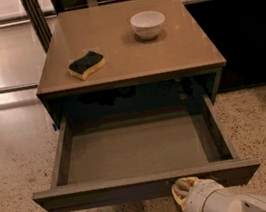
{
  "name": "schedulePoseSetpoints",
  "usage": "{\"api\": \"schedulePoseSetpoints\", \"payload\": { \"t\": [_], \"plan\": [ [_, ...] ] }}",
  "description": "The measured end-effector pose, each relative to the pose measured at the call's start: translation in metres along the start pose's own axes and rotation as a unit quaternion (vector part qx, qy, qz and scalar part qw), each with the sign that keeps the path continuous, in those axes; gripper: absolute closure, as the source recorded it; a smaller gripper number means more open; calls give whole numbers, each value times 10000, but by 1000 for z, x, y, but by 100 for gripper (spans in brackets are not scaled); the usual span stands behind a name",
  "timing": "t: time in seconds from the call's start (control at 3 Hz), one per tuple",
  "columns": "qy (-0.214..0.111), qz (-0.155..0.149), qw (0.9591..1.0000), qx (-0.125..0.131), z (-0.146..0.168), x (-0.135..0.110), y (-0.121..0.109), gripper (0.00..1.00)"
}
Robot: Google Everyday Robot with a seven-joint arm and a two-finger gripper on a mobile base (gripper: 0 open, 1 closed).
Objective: Close top drawer
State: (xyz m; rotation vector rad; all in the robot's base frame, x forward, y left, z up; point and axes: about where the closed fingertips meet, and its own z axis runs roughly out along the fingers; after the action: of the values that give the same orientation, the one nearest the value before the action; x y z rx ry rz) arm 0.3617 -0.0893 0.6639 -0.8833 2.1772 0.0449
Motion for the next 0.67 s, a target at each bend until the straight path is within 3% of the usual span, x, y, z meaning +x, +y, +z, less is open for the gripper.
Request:
{"api": "schedulePoseSetpoints", "payload": {
  "t": [0.33, 0.67],
  "plan": [
    [146, 319, 9993, -102, 20, 4, -47, 100],
    [185, 416, 9990, 12, 17, 12, -60, 100]
  ]
}}
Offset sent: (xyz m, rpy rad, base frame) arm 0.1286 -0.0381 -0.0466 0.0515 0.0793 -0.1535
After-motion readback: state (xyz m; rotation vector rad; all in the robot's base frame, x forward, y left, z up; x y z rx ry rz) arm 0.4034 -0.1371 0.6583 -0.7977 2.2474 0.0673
